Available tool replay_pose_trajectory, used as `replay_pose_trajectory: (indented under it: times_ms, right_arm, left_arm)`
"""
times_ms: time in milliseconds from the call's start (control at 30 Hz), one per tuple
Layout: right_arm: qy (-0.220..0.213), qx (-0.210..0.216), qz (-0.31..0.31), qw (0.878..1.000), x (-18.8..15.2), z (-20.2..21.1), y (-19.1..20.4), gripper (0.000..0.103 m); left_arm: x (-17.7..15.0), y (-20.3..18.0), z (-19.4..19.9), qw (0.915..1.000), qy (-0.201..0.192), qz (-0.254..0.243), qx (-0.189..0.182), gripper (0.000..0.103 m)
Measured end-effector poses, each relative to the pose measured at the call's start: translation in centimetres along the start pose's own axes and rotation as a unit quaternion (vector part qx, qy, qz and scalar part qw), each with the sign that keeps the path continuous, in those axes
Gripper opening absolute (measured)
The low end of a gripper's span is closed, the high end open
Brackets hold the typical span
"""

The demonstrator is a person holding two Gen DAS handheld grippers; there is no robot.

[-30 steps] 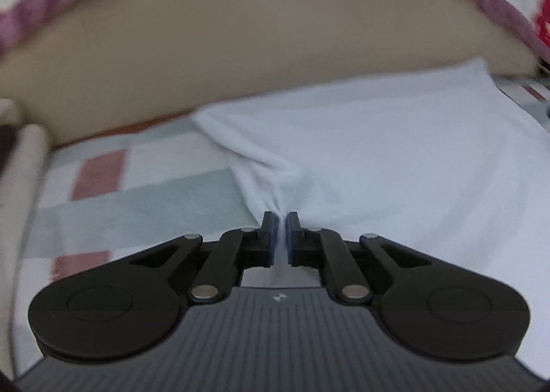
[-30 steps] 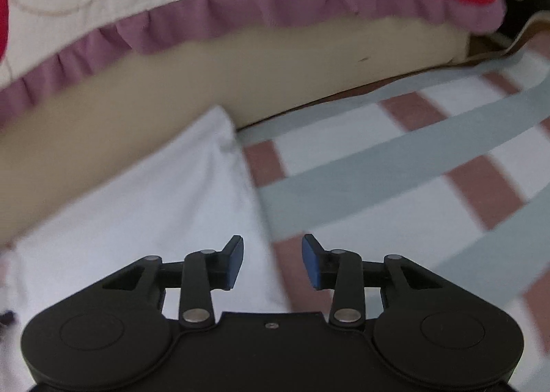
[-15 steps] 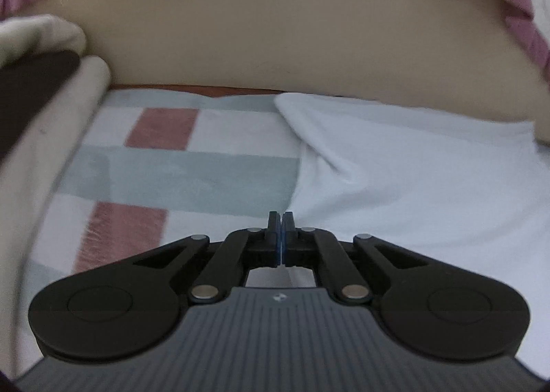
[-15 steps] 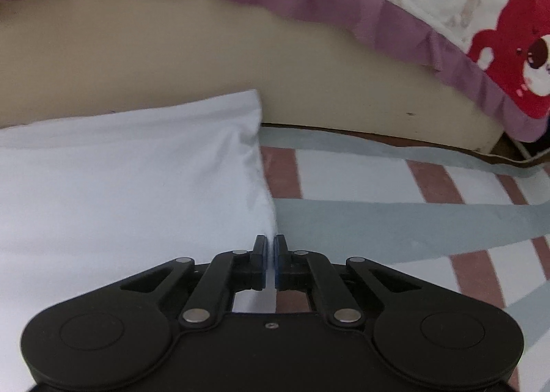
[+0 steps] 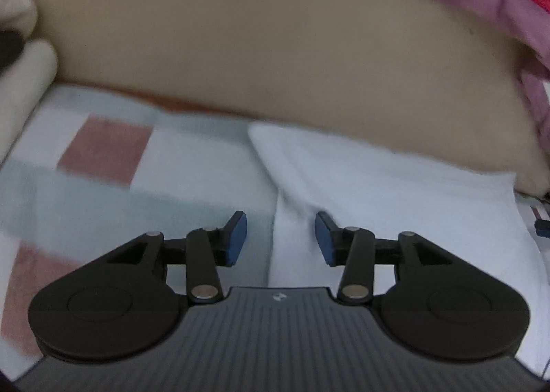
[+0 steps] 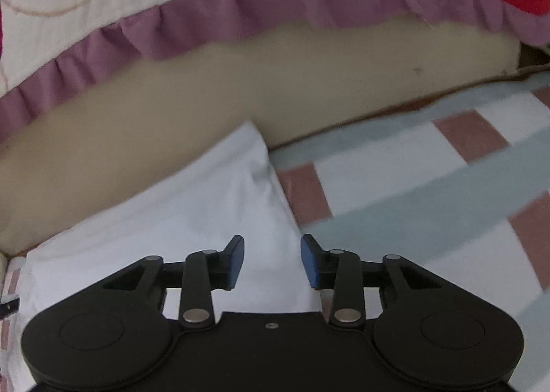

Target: Fold clothes

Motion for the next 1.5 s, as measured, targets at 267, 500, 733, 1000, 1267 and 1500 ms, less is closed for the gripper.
replay_pose_trajectory:
  times_ms: [267, 500, 733, 1000, 1267, 1500]
  right_arm:
    - [-0.030, -0.080, 0.169, 0.982, 2.1, -6.4, 5.8, 0.070]
    - [-0.080, -0.098, 0.176, 0.976, 2.9, -7.7, 7.4, 0.004]
    - [-0.164, -0.181, 0.224, 0.944, 2.6, -6.3, 8.0, 0.003]
    - [-0.095, -0.161, 0.132, 0.973, 3.2, -8.7, 5.8, 0.004]
    - [-0.096, -0.120, 0.122, 0.981, 3.2, -8.2, 3.3, 0.004]
    - [-0.090, -0.140, 0.119, 0.979, 3.0, -8.5, 3.9, 0.004]
  left_arm:
    - [3.1, -5.4, 0.1, 0.9868, -0.060, -0.139, 0.059, 0.001]
    - [4.4, -3.3, 0.5, 0.9821, -0.093, -0.121, 0.111, 0.000]
    - [3.3, 0.2, 1.3, 0.9946, -0.094, -0.034, 0.028, 0.003]
    - [2.6, -0.3, -3.5, 0.9994, 0.008, 0.019, -0.027, 0.009]
    - [4.1, 1.7, -3.9, 0.9817, -0.021, 0.171, -0.082, 0.039]
    - [4.5, 1.8, -2.3, 0.9859, -0.041, 0.151, -0.060, 0.038]
Point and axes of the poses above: each gripper's, at about its wrist camera, not at the fingertips, and z roughly against the way its jaws point, y to its left, x to its top, the point moved 2 cm from there along -z, roughly the way its jaws point, and after that the axes turned 8 degrees about -x, right-handed, at the moved point
